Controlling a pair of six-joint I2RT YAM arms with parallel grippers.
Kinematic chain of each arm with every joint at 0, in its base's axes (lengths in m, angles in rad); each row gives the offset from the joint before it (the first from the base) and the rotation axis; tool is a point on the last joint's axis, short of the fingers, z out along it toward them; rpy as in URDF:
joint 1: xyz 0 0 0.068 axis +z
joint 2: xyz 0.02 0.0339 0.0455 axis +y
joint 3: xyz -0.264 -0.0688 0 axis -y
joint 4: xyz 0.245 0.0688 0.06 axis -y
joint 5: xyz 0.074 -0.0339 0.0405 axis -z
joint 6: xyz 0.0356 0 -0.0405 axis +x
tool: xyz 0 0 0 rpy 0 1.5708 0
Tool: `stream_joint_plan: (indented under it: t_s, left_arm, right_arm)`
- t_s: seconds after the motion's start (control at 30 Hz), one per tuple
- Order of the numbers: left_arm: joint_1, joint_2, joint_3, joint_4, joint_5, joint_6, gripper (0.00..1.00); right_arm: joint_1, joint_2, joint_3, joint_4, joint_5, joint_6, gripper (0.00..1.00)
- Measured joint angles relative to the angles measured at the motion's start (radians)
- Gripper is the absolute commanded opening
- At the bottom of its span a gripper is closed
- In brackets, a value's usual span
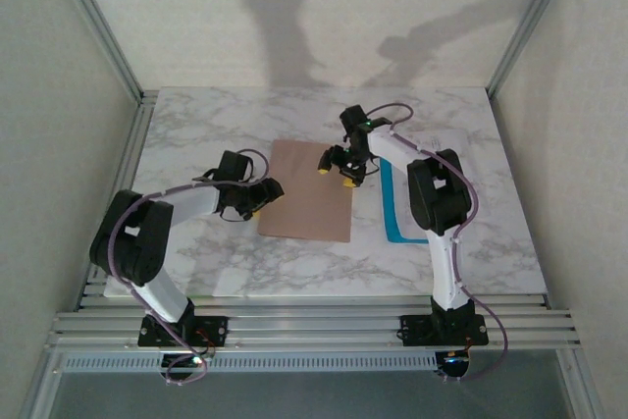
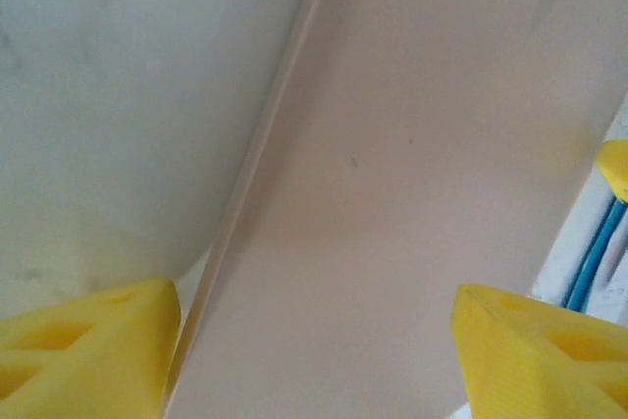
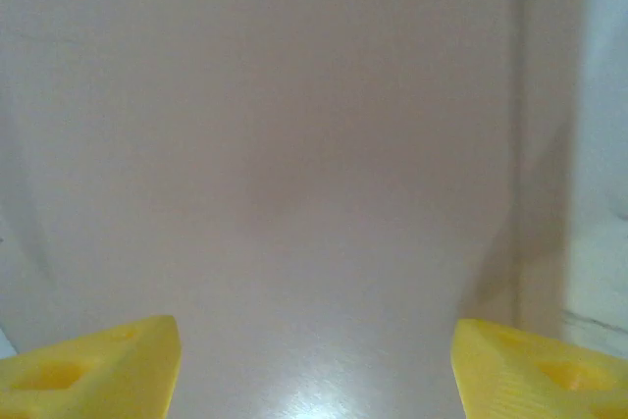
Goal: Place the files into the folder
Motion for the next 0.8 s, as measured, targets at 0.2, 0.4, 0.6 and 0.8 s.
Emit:
stream_joint_plan:
  t_s: [0.2, 0.4, 0.6, 0.8]
  left_arm:
    - [0.006, -0.022, 0.043, -0.080, -0.021, 0.023, 0.70]
    - [0.006, 0.053, 0.132, -0.122, -0.053, 0.084, 0.60]
    - [0.006, 0.092, 0.150, -0.154, -0.086, 0.114, 0.60]
    - [0.005, 0.092, 0.150, -0.163, -0.111, 0.119, 0.60]
  right_arm:
    - [-0.014, -0.135, -0.167, 0.034, 0.008, 0.002, 0.72]
    - [-0.008, -0.174, -0.222, 0.074, 0.003, 0.016, 0.70]
    - [0.008, -0.153, -0.207, 0.086, 0.004, 0.016, 0.69]
    - [0.013, -0.107, -0.192, 0.085, 0.005, 0.016, 0.69]
